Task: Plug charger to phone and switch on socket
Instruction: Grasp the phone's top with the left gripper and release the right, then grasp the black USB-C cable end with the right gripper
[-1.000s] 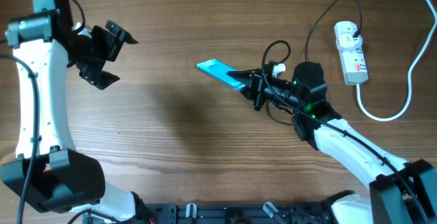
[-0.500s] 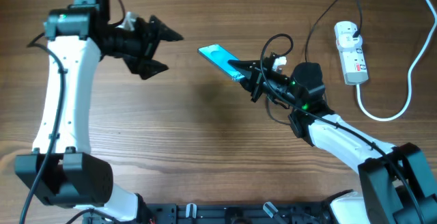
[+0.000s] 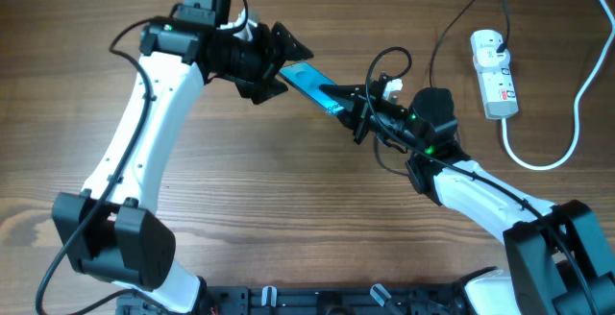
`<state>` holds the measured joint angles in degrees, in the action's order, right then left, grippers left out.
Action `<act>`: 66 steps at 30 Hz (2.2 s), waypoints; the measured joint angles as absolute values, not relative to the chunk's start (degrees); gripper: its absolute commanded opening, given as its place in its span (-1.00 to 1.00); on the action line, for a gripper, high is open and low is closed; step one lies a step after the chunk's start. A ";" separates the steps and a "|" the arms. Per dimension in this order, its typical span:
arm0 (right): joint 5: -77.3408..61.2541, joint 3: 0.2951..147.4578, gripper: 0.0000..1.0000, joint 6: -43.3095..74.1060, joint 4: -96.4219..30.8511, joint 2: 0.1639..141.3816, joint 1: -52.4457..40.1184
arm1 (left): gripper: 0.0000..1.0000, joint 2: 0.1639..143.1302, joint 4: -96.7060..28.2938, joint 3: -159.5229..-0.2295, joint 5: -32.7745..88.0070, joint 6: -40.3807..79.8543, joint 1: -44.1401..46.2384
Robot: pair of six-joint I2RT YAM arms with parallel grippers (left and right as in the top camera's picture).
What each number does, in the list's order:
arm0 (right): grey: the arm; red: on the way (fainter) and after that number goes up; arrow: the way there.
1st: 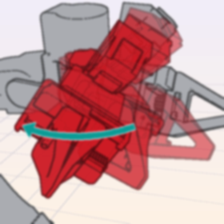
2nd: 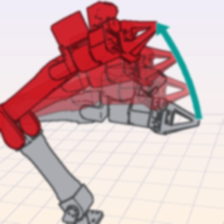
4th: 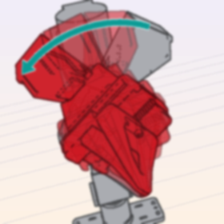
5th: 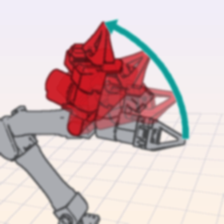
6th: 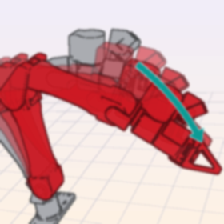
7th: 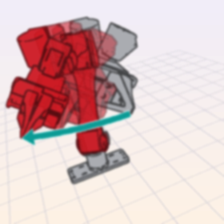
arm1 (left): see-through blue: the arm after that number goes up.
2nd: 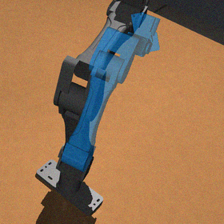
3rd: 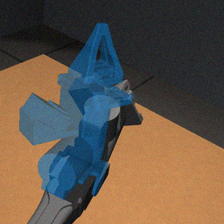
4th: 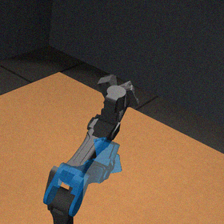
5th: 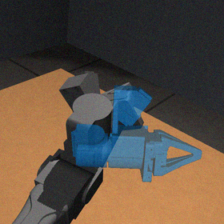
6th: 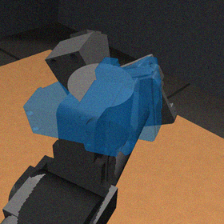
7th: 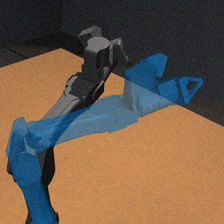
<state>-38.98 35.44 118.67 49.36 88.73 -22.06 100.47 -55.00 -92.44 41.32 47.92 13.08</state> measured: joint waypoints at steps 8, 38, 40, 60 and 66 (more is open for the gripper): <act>-38.96 35.44 -0.91 118.67 48.51 88.73 -22.06 | 0.17 101.10 -40.71 -82.70 43.48 56.97 14.83; -32.47 36.58 -0.85 120.86 44.97 88.71 -21.10 | -0.92 101.43 -32.47 -81.60 41.36 70.17 18.33; -32.47 36.58 -0.53 120.92 44.77 88.71 -21.12 | -0.92 101.43 -32.51 -81.58 41.39 70.22 18.28; -14.24 47.35 0.51 48.84 -13.72 88.58 -14.48 | -0.92 102.54 -47.29 -80.77 39.51 36.12 4.38; 2.09 58.50 0.32 40.75 -22.17 90.39 -14.48 | -0.92 102.54 -47.37 -80.77 39.51 33.21 4.38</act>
